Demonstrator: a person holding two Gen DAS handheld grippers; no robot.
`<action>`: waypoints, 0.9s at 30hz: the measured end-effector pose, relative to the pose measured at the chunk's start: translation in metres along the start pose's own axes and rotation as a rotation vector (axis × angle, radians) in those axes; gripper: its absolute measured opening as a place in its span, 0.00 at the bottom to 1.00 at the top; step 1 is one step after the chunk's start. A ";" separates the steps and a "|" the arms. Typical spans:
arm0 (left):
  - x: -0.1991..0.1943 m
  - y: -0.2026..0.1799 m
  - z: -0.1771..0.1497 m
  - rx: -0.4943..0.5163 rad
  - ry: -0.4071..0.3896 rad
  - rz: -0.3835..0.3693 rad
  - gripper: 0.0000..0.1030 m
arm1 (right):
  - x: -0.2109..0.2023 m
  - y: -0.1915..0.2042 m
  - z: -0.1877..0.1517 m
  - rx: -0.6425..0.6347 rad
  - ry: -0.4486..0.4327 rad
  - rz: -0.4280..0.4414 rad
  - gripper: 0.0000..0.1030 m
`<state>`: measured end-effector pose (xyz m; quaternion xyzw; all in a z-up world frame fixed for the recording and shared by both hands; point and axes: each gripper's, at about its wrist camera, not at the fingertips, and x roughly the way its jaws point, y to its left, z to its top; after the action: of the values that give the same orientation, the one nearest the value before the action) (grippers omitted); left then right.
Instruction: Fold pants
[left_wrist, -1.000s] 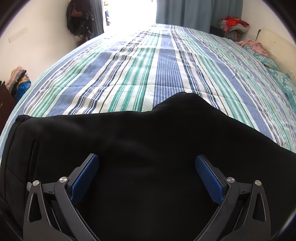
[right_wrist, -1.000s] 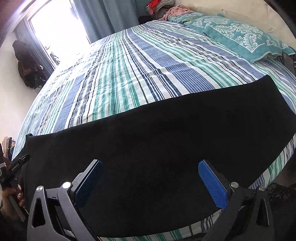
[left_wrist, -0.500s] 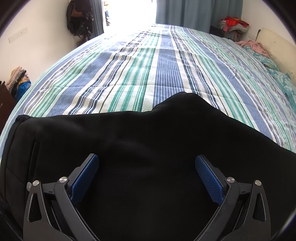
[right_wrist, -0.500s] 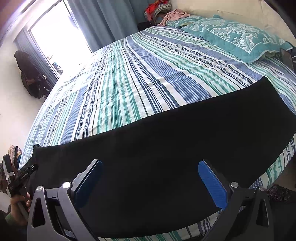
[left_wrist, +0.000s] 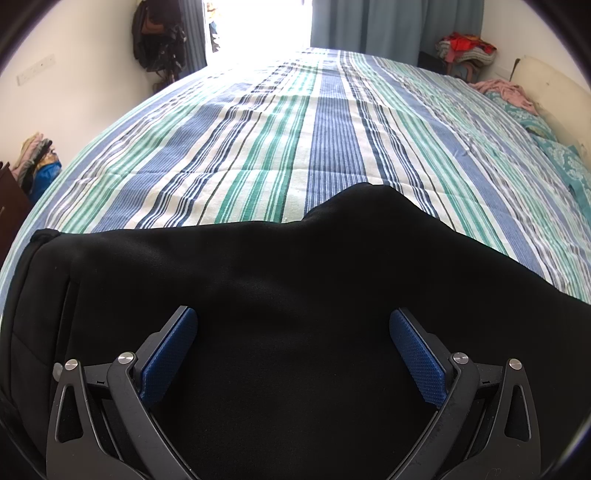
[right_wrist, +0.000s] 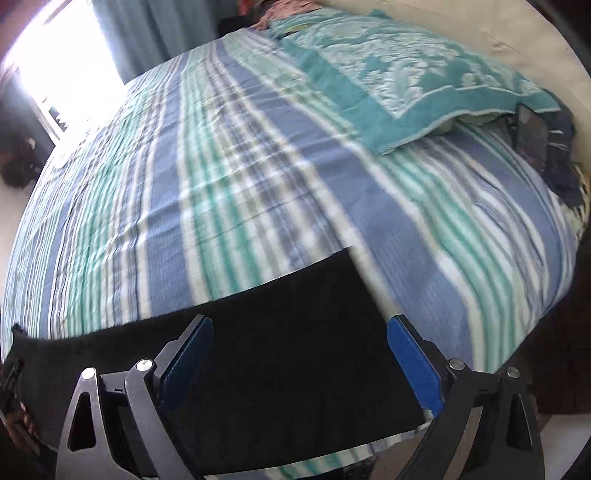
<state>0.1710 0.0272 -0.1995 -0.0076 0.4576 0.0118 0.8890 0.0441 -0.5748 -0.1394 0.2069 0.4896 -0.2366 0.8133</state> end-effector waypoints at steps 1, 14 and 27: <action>0.000 0.000 0.000 0.001 -0.001 0.002 1.00 | -0.005 -0.025 0.005 0.064 -0.029 -0.011 0.92; 0.000 -0.001 0.000 0.003 -0.001 0.005 1.00 | 0.039 -0.059 -0.003 -0.056 0.127 0.342 0.71; 0.002 -0.003 0.000 0.010 -0.006 0.025 1.00 | 0.085 -0.069 0.001 0.064 0.302 0.723 0.59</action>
<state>0.1719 0.0243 -0.2009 0.0028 0.4552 0.0206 0.8901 0.0393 -0.6462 -0.2223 0.4238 0.4916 0.0832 0.7561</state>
